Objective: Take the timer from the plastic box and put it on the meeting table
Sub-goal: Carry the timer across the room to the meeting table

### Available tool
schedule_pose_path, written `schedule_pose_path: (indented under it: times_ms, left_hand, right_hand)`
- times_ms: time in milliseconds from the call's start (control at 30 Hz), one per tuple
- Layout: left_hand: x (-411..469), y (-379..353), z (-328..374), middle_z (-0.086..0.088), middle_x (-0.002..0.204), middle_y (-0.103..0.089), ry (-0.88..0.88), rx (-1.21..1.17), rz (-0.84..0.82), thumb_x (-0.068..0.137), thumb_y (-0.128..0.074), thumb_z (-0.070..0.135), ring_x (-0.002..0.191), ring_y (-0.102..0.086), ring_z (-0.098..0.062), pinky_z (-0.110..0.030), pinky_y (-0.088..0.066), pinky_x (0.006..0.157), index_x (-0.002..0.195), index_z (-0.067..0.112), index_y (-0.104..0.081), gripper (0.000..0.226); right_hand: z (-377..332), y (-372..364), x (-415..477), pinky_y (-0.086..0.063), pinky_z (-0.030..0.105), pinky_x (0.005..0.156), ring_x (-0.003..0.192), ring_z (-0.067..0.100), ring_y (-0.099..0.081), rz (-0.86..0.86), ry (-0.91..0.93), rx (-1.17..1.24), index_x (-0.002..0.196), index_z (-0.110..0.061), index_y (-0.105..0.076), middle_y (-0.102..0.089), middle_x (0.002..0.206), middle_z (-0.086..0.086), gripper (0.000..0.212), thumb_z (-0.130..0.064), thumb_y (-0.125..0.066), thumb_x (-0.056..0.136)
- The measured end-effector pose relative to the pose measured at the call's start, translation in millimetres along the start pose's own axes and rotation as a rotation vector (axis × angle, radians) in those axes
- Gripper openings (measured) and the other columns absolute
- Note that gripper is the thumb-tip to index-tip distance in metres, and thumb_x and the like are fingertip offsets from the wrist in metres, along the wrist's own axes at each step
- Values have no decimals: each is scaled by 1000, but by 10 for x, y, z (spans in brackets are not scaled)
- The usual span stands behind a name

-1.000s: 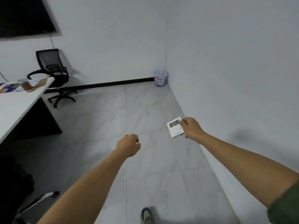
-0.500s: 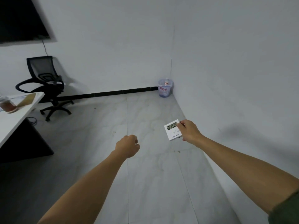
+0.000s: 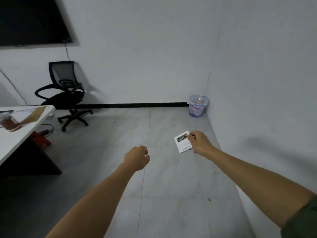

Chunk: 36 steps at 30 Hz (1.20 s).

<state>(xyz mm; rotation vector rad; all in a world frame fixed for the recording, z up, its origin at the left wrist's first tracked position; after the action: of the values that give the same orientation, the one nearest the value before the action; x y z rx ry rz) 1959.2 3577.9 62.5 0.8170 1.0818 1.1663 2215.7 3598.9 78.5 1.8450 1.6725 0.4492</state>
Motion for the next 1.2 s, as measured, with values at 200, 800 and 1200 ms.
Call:
schedule_pose_path:
  times_ms: [200, 800, 1200]
  left_hand:
    - [884, 362, -434, -9, 111, -67, 136, -50, 20, 91, -55, 36, 103, -62, -27, -36, -49, 85, 115, 17, -62, 31]
    - [3916, 1778, -2602, -9, 122, -61, 308, -86, 37, 93, -52, 32, 107, -60, -29, -37, -50, 85, 118, 15, -59, 30]
    - [6243, 2501, -3891, -8, 117, -64, 446, -140, 70, 94, -51, 31, 104, -60, -27, -34, -49, 80, 120, 14, -59, 32]
  right_hand:
    - [-564, -407, 1258, -58, 45, 70, 90, 31, -66, -108, 62, -53, 112, -4, -60, -69, 109, 17, 31, -26, -44, 98]
    - [-2837, -2353, 4350, -53, 38, 61, 79, 27, -63, -265, 200, -67, 107, -6, -59, -69, 104, 13, 27, -27, -44, 98]
    - [-4159, -3859, 6814, -50, 34, 56, 67, 18, -59, -414, 299, -106, 102, -6, -59, -69, 98, 10, 27, -27, -43, 99]
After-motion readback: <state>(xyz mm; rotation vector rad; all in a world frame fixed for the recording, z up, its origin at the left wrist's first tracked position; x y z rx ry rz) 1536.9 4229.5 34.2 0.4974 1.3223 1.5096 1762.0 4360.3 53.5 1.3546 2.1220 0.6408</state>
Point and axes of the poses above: each hand's wrist, its own x-axis towards the middle knuckle, its own y-axis out of the back of the hand, z = x × y, the point moved 5 cm from there along x, towards the middle knuckle
